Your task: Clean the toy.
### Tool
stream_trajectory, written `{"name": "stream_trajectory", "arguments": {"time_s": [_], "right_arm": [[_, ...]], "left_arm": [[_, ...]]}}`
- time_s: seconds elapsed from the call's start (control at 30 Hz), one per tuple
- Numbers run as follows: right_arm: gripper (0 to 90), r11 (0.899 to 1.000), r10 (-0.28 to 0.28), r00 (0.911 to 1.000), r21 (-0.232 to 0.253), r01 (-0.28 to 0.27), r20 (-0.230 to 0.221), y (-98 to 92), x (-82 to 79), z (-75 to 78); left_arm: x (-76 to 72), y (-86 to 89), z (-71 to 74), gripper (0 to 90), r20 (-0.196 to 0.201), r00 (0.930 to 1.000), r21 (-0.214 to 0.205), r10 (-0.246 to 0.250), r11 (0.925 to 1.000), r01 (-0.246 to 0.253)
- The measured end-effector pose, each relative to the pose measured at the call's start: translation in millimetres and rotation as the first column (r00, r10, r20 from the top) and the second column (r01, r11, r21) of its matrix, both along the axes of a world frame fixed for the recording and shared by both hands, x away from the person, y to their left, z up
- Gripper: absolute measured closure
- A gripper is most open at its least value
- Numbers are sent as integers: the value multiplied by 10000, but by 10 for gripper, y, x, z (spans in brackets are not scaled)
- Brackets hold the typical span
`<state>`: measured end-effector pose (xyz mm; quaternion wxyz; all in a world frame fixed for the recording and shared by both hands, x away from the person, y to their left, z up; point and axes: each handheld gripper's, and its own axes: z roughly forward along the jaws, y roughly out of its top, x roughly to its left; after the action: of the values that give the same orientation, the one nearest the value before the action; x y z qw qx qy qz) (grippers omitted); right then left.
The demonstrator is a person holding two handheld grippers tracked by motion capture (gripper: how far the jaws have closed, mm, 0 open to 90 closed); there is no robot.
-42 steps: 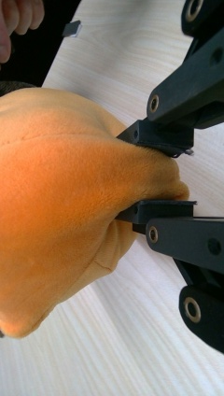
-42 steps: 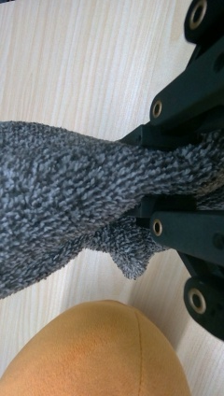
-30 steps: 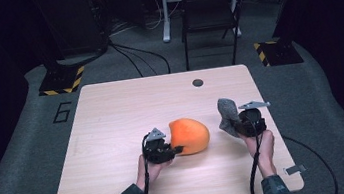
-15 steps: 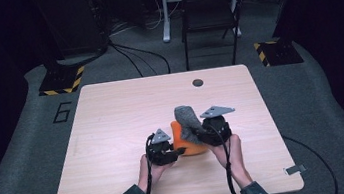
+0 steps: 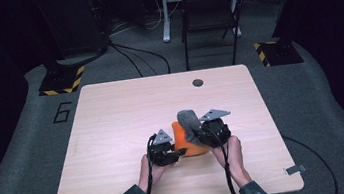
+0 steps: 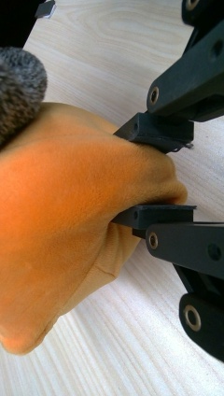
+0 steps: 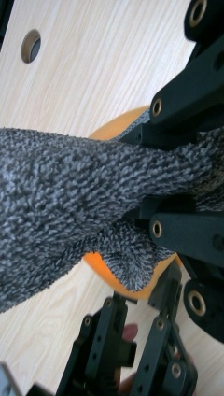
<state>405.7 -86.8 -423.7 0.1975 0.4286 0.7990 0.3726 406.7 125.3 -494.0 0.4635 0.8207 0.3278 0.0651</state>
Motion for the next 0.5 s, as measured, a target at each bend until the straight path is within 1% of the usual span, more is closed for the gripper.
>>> {"name": "stream_trajectory", "arguments": {"time_s": [0.03,0.07,0.1,0.2,0.3,0.33,0.37,0.4,0.5], "right_arm": [[738,10000,-82,9999,-43,82,-78,-20,1,-2],[738,9999,-162,9998,-25,162,-67,-50,15,-11],[737,9999,-101,9999,-102,101,-51,-75,26,-17],[736,9987,-513,9983,-25,512,-269,-146,50,-38],[735,9966,-824,9957,-70,822,-418,-248,98,-88],[735,9957,-921,9945,-80,918,-499,-297,119,-113],[735,9959,-901,9946,-132,895,-520,-339,142,-139],[735,9946,-1039,9923,-52,1038,-674,-360,154,-161],[735,9920,-1257,9877,-56,1257,-928,-422,192,-226]], "left_arm": [[-3,0,-2,676,-80,10000,-41,-8,10000,7],[2,2,-4,675,20,10000,-9,1,10000,-1],[7,5,-6,675,57,10000,-9,-7,10000,7],[10,9,-10,675,55,10000,6,17,10000,-17],[13,11,-13,675,24,10000,-1,-9,10000,9],[14,11,-14,675,33,10000,-2,-12,10000,12],[13,8,-15,675,19,10000,-6,-6,10000,6],[12,8,-15,675,-14,10000,-16,-30,10000,30],[12,5,-18,675,12,10000,-13,-49,10000,49]]}}
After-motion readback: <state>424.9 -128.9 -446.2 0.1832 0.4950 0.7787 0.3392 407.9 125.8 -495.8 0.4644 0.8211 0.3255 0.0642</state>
